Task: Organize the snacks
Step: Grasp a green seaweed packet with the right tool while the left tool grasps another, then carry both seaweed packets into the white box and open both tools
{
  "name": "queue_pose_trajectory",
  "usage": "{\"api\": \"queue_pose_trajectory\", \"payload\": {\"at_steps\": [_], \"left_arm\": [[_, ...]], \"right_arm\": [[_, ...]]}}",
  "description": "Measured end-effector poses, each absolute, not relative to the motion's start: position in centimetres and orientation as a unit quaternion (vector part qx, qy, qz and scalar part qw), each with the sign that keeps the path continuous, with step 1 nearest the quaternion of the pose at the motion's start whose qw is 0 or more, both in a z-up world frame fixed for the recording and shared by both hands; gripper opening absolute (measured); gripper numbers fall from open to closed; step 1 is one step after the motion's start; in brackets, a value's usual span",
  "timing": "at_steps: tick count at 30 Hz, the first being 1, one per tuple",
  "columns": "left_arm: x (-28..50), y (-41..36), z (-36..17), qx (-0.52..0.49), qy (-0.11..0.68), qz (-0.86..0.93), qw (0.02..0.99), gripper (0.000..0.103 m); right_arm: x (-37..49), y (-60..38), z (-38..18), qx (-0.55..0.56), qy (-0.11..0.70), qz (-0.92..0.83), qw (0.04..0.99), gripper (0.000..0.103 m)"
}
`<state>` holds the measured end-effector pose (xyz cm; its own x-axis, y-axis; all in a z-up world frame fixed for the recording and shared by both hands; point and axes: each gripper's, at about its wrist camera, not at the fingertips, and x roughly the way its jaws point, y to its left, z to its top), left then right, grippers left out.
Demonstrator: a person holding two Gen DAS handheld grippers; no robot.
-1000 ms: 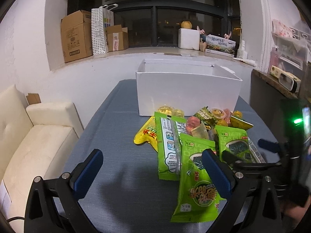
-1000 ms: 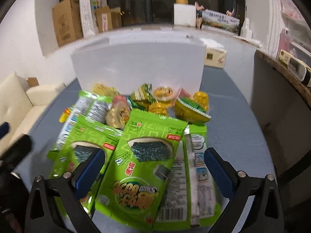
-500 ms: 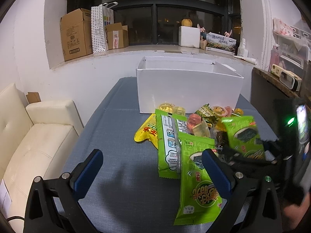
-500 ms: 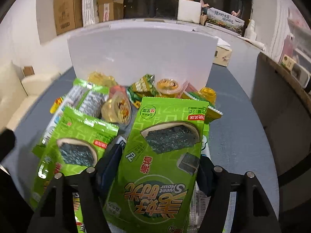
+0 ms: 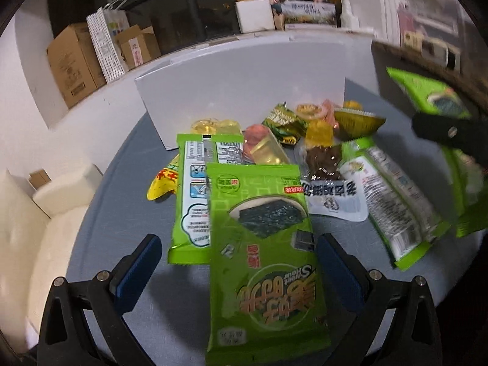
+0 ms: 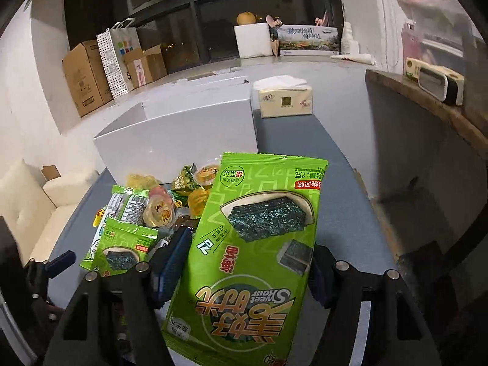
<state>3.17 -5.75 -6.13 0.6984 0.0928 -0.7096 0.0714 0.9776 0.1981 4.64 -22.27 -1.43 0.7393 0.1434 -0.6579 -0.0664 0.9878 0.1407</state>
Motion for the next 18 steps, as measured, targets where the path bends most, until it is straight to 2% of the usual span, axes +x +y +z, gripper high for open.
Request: {"api": "queue_pose_trajectory", "payload": {"at_steps": [5, 6, 7, 8, 18], "left_arm": [[3.7, -5.9, -6.8, 0.104, 0.404, 0.008, 0.909, 0.103], [3.7, -5.8, -6.8, 0.105, 0.405, 0.009, 0.908, 0.093], [3.7, -5.5, -6.7, 0.096, 0.404, 0.007, 0.909, 0.074], [3.6, -5.1, -6.3, 0.086, 0.402, 0.004, 0.911, 0.07], [2.6, -3.2, -2.2, 0.037, 0.353, -0.042, 0.934, 0.07]], "right_arm": [[4.2, -21.8, -1.5, 0.046, 0.352, 0.063, 0.933, 0.073], [4.2, -21.8, -1.5, 0.046, 0.351, 0.064, 0.933, 0.073], [4.1, -21.9, -1.5, 0.046, 0.35, 0.065, 0.933, 0.073], [4.1, -21.9, -1.5, 0.046, 0.349, 0.066, 0.934, 0.073], [4.1, -22.1, -1.2, 0.053, 0.347, 0.075, 0.933, 0.073]]}}
